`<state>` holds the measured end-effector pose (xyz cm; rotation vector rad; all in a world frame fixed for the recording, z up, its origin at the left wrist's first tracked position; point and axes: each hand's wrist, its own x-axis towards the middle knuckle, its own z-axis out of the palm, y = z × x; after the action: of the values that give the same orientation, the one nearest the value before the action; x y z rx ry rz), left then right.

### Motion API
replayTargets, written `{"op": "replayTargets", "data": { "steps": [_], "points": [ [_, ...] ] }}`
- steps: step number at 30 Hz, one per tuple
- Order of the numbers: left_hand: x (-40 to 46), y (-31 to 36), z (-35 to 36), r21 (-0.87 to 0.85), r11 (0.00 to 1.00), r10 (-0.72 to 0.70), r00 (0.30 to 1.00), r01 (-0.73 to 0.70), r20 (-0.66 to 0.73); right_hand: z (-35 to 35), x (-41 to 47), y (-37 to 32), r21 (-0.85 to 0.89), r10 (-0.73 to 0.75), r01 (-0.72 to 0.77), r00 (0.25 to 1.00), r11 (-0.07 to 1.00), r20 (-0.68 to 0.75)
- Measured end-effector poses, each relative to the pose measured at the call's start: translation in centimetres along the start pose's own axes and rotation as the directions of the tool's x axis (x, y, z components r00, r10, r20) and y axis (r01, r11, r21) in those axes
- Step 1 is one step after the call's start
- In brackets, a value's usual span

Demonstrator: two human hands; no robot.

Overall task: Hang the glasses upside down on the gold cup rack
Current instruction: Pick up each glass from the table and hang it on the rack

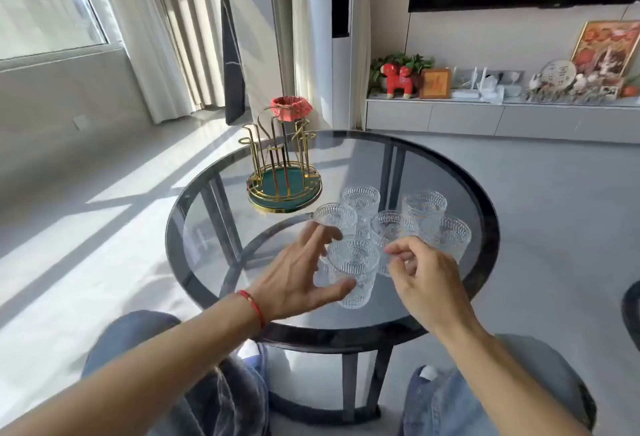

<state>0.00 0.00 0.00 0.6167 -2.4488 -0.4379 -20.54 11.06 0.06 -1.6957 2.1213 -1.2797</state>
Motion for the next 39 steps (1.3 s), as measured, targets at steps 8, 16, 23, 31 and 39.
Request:
{"op": "replayTargets", "data": {
  "steps": [8, 16, 23, 31, 39],
  "points": [
    [0.1, 1.4, 3.4, -0.052, 0.978, -0.207, 0.968, 0.201, -0.139, 1.4, -0.4, 0.5, -0.009, 0.037, -0.036, 0.955, 0.999, 0.295],
    [1.0, 0.9, -2.8, -0.424, 0.853, -0.405, 0.899, 0.306, -0.166, 0.0, 0.5, -2.3, 0.29, -0.207, 0.169, 0.973, 0.942, 0.106],
    [6.4, -2.5, -5.3, -0.942, 0.191, -0.605, 0.789, 0.277, 0.109, 1.3, 7.9, -7.1, 0.16, -0.059, 0.035, 0.987, 0.986, 0.146],
    [8.9, -8.5, -4.0, -0.959, 0.193, -0.576, 0.815, 0.206, 0.059, 4.2, 17.6, -8.1, 0.256, 0.094, -0.141, 0.978, 0.956, 0.187],
    [5.9, -16.4, 0.5, 0.235, 0.81, -0.49, 0.84, 0.538, -0.235, 3.3, 26.3, -7.0, -0.105, 0.13, -0.143, 0.984, 0.984, -0.121]
  ]
}}
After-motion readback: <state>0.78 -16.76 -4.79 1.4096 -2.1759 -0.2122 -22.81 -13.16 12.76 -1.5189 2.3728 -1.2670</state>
